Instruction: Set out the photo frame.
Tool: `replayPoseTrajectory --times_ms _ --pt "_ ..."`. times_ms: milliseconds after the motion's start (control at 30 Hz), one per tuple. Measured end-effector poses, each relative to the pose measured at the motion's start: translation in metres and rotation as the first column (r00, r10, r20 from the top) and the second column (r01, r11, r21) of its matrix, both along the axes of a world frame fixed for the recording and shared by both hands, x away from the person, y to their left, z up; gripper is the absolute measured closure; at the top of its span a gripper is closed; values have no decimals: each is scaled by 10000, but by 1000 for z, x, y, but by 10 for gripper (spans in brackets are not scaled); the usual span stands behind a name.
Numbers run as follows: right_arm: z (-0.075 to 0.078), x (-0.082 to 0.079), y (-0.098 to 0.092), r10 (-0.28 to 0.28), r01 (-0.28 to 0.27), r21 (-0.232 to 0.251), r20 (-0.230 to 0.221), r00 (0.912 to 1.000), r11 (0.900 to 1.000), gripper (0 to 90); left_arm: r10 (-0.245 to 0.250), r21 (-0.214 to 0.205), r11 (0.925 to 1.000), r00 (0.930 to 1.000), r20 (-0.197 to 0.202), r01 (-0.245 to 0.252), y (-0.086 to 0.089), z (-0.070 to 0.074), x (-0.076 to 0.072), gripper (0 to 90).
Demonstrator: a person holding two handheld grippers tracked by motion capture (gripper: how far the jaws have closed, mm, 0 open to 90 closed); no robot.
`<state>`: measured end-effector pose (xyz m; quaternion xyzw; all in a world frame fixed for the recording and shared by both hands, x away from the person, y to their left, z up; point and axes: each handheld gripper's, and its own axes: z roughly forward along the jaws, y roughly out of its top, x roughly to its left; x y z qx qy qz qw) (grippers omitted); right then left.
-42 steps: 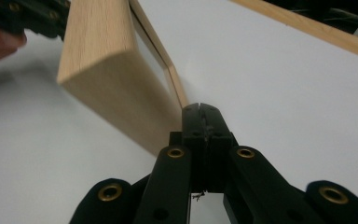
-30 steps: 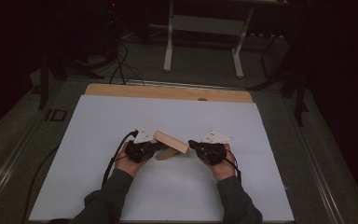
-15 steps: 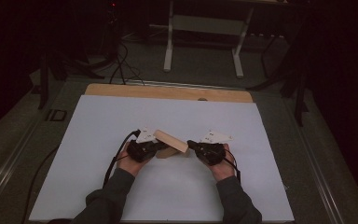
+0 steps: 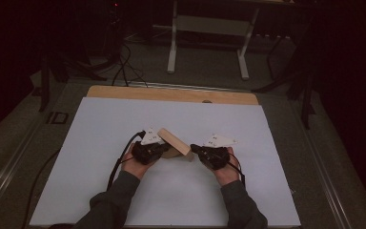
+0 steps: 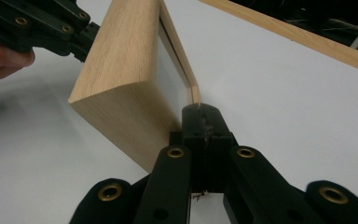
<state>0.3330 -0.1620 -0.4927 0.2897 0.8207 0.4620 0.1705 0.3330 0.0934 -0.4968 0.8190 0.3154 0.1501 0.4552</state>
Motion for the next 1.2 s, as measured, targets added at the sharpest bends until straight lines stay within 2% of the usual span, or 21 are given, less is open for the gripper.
replayPoseTrajectory --times_ms 233,600,1200 --pt "1 -1 2 40 -40 -14 61 10000 10000 899 -129 -23 9999 9999 85 129 -3 4 -2 898" --pt "3 -5 4 156 -156 -23 118 9998 9999 900 -318 138 9994 9995 -6 318 -8 1 -1 899" --pt "4 -9 10 430 -430 -26 145 9990 9991 900 -321 228 9992 9994 -128 324 -13 -4 3 900"
